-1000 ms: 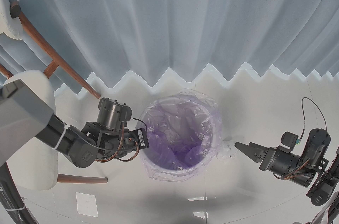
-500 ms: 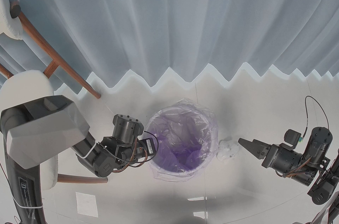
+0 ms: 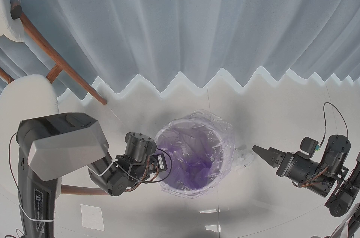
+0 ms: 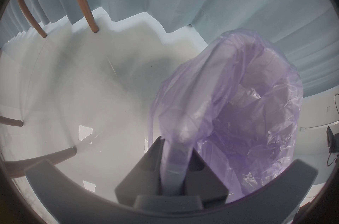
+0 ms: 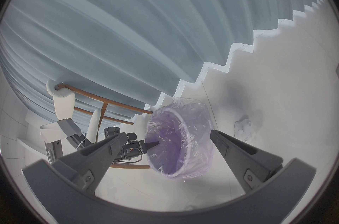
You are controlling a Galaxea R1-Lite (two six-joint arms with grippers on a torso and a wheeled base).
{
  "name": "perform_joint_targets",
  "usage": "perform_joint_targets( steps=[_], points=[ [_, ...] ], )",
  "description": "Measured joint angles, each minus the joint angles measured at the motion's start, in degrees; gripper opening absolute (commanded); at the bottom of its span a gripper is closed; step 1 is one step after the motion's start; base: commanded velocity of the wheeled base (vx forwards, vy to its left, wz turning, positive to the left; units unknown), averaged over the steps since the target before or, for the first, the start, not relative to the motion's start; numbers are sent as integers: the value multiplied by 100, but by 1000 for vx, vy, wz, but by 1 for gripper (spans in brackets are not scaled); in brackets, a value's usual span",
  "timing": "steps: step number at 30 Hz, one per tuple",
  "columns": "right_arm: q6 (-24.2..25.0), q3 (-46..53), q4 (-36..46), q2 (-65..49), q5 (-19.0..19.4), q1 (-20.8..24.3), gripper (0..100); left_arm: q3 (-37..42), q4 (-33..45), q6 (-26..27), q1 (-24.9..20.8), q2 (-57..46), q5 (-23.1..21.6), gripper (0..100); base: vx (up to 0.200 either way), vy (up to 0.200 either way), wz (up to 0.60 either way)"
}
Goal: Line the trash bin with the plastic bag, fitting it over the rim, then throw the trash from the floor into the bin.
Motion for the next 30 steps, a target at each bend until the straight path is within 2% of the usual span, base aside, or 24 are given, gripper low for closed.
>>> perform_joint_targets(
  steps=[1,2,6,15,19,24,28,30],
  points=[
    [-4,-11,0,16,2,0,100,26,1,-32,-9,-27,4,0,0,0,0],
    [-6,-22,0,32,0,0,100,48,4,-93,-28,-68,17,100,0,0,0],
    [-13,-84,-2,79,2,9,100,37,-22,-341,-101,-219,143,100,0,0,0],
    [-13,-115,0,137,2,11,100,59,-166,-366,-140,-831,277,100,0,0,0],
    [-15,-126,0,171,-2,-16,100,389,-139,-355,-182,-1507,244,100,0,0,0],
    [-55,-168,0,206,-2,-112,100,753,17,-506,-256,-2639,-7,100,0,0,0],
    [-93,-239,2,261,0,-250,100,1073,151,-1239,-267,-3688,-297,100,0,0,0],
    [-110,-333,0,333,0,-346,100,1324,83,-2047,-265,-4294,-449,100,0,0,0]
  ],
)
